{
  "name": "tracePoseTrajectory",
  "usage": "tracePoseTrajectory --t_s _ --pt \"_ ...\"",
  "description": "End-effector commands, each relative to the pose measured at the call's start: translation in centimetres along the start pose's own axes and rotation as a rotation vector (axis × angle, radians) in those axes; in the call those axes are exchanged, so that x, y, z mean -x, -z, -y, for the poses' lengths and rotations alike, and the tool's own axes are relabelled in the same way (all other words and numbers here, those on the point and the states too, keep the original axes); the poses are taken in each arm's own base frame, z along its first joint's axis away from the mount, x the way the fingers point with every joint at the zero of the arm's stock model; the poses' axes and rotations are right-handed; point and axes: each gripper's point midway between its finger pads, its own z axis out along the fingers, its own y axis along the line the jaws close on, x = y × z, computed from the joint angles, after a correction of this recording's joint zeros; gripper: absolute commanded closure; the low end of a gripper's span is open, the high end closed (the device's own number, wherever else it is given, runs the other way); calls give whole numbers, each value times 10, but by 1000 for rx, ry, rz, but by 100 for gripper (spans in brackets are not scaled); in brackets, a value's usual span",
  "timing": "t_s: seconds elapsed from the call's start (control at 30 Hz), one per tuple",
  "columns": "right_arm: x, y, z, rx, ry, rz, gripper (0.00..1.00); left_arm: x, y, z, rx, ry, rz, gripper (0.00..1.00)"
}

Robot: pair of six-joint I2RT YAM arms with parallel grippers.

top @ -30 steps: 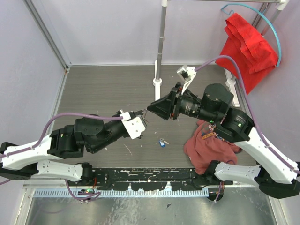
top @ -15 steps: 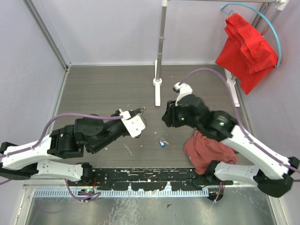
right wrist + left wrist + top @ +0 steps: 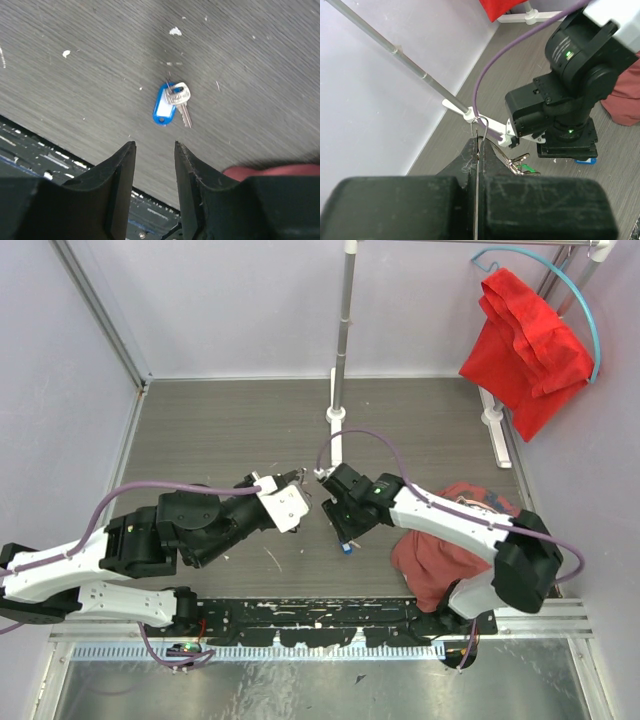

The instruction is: Put the keys on the keyring

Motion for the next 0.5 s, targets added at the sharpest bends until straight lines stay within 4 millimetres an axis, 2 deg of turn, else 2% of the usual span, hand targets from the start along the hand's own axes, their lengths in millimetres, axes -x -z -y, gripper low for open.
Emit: tracePoseTrajectory --t_s 0.0,0.27,0.47 --pt "13 -19 -6 79 92 5 59 6 10 -14 28 34 21 100" --pt "8 -43 -1 114 116 -42 64 5 9 -13 30 31 16 100" --pt "9 -54 5 100 126 -59 69 7 8 -14 33 26 18 100"
